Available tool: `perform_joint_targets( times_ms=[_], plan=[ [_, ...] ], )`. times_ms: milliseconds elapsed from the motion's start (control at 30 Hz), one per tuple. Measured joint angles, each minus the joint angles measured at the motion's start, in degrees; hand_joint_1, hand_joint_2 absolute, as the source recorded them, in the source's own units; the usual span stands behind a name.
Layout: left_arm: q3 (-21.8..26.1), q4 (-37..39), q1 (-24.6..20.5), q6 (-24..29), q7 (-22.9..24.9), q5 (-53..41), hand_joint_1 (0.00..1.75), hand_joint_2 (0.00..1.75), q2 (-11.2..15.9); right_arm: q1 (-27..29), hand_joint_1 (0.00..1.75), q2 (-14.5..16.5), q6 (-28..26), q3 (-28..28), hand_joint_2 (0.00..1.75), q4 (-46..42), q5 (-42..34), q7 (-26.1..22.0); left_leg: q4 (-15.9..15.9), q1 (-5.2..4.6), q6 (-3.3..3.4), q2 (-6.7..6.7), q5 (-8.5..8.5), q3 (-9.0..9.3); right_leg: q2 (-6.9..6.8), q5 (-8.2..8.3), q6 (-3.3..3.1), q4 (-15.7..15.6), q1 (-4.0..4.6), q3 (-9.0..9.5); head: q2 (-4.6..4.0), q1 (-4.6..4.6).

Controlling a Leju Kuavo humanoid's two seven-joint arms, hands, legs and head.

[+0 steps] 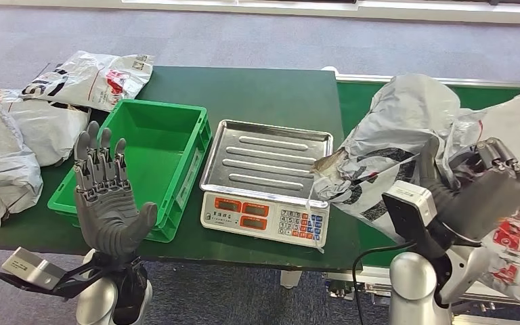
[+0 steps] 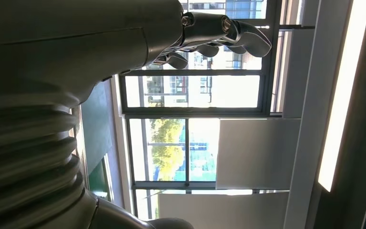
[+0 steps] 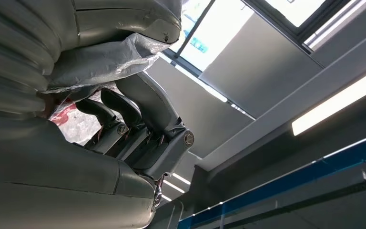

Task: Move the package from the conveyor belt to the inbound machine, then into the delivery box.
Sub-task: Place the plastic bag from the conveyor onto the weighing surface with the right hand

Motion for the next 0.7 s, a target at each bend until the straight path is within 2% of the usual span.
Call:
perform_joint_targets(
  times_ms=[267,433,567,700],
  plan=[
    [0.0,0.0,0.0,0.0,0.0,0.1,0.00,1.75,0.0,-0.4,1.75,0.0,0.1,0.4,1.75,0.6,1.5,0.1,0.0,0.00,0.00,-0.04,0.00,-0.03,-0.04,0.00,0.00,0.0,0.00,0.04,0.00,-0.01],
    [-0.5,0.2,-0.2,-0.2,0.0,0.4,0.00,1.75,0.0,-5.1,1.75,0.7,0.2,2.3,1.75,5.6,4.8,1.8,0.0,0.01,0.00,-0.02,0.04,0.00,-0.03,0.02,-0.01,0.0,0.00,0.05,0.00,0.00],
    [-1.1,0.7,-0.4,-0.8,0.0,0.8,0.00,1.75,0.0,-10.8,1.75,1.9,0.4,5.2,1.75,12.9,10.2,7.2,0.0,0.03,0.01,-0.02,0.15,-0.07,-0.03,0.05,-0.03,0.0,0.01,0.06,0.00,-0.01],
    [-2.9,2.8,-2.1,-2.0,0.0,0.9,0.00,1.75,0.0,-24.6,1.75,3.4,0.8,9.2,1.75,32.4,14.1,20.2,0.0,0.01,-0.04,0.38,0.29,-0.02,0.29,0.31,-0.16,0.1,0.01,-0.18,0.00,-0.02]
  ],
)
